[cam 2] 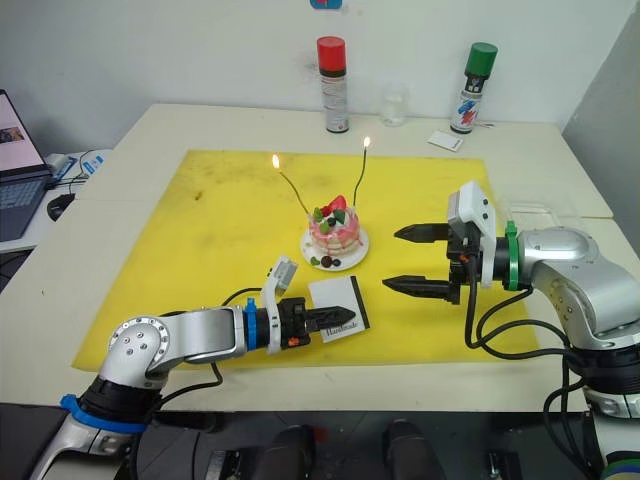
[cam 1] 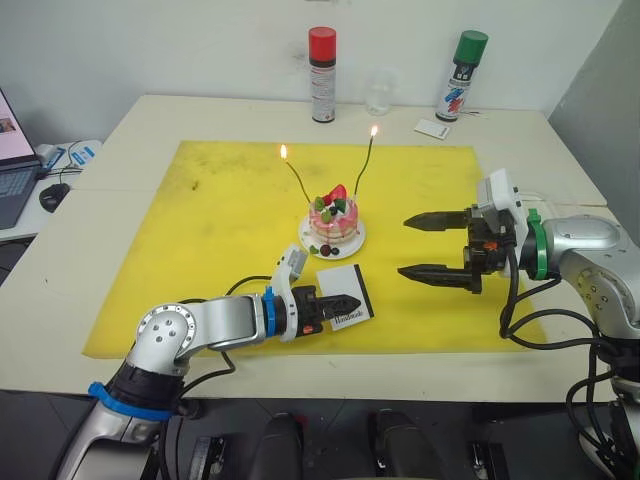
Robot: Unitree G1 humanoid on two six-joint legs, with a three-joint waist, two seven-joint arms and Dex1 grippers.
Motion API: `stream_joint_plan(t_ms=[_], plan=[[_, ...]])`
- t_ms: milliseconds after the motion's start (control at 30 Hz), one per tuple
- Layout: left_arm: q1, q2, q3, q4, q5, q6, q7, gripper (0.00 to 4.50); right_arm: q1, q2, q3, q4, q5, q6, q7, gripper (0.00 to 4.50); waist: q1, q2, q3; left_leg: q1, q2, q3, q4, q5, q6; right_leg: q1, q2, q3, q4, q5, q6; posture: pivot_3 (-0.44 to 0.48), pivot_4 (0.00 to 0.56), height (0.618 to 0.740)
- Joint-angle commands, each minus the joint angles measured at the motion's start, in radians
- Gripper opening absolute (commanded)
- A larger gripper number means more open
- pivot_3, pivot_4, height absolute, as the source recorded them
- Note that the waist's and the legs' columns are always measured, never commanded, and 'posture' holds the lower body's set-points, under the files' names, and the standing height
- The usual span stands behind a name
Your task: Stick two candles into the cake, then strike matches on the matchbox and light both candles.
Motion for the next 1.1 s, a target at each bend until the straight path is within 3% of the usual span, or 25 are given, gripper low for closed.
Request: stream_joint_plan(t_ms=[33, 267, 467, 633, 800, 833, 933, 1033, 1100], plan=[[-0.044, 0.008, 0.006, 0.056, -0.019, 0.088, -0.034, 0.0, 0.011, 0.01, -0.017, -0.056, 0.022, 0.009, -0.028, 4.46, -0.001, 0.0, 0.0, 0.0, 0.0, 0.0, 0.0, 0.0, 0.0, 0.0, 0.0, 0.0, 0.0, 0.0, 0.0, 0.0, 0.15, 0.74], [-0.175, 0.058, -0.022, 0.249, -0.017, 0.234, -0.084, 0.0, 0.049, 0.035, -0.03, -0.1, 0.041, 0.021, -0.081, 4.46, -0.001, 0.0, 0.0, 0.0, 0.0, -0.001, 0.0, 0.0, 0.0, 0.0, 0.0, -0.001, 0.0, 0.0, -0.001, 0.0, 0.15, 0.74], [-0.25, 0.076, -0.016, 0.349, 0.043, 0.305, -0.14, 1.64, 0.068, 0.046, -0.028, -0.108, 0.047, 0.014, -0.11, 4.5, -0.001, 0.0, 0.0, -0.001, 0.0, -0.001, -0.001, 0.0, 0.0, -0.001, 0.0, -0.001, 0.0, 0.0, 0.0, 0.0, 0.15, 0.74], [-0.246, 0.12, 0.0, 0.321, 0.044, 0.332, -0.155, 2.97, 0.07, 0.042, -0.021, -0.092, 0.039, -0.004, -0.104, 4.5, -0.004, 0.0, 0.0, -0.001, 0.0, -0.001, -0.001, 0.0, 0.0, -0.001, 0.0, -0.001, 0.0, 0.0, 0.0, 0.0, 0.15, 0.74], [-0.165, 0.301, 0.061, 0.198, -0.012, 0.318, -0.158, 4.48, 0.064, 0.03, -0.007, -0.054, 0.023, -0.029, -0.068, 4.5, -0.021, 0.0, 0.0, 0.0, 0.001, 0.0, -0.002, 0.0, 0.0, -0.002, 0.0, -0.001, 0.001, 0.0, 0.0, 0.0, 0.15, 0.74], [-0.14, 0.353, 0.088, 0.168, -0.016, 0.316, -0.167, 4.48, 0.064, 0.026, -0.004, -0.038, 0.013, -0.041, -0.059, 4.5, -0.024, 0.0, 0.0, 0.0, 0.001, 0.0, -0.002, 0.0, 0.0, -0.002, 0.0, -0.001, 0.001, 0.0, 0.0, 0.0, 0.15, 0.74], [-0.07, 0.488, 0.223, 0.024, 0.134, 0.308, -0.272, 4.48, 0.064, 0.011, -0.003, 0.012, -0.021, -0.083, -0.038, 4.5, -0.029, -0.001, 0.0, 0.0, 0.001, 0.001, -0.003, 0.0, 0.0, -0.004, 0.0, 0.0, 0.001, -0.001, -0.001, 0.0, 0.15, 0.74], [0.039, 0.619, 0.46, -0.132, 0.514, 0.045, -0.634, 4.48, 0.06, -0.019, -0.033, 0.102, -0.049, -0.118, -0.012, 4.5, -0.023, -0.001, 0.0, -0.002, 0.001, 0.002, -0.003, 0.0, 0.0, -0.006, -0.001, 0.0, 0.0, -0.004, -0.007, 0.0, 0.15, 0.74], [0.218, 0.728, 0.501, -0.209, 0.839, -0.196, -0.886, 4.48, 0.054, -0.043, -0.044, 0.154, -0.066, -0.14, 0.007, 4.5, -0.021, -0.001, 0.0, -0.003, 0.0, 0.003, -0.003, 0.0, -0.001, -0.008, -0.002, 0.0, -0.001, -0.004, -0.007, 0.0, 0.15, 0.74]])
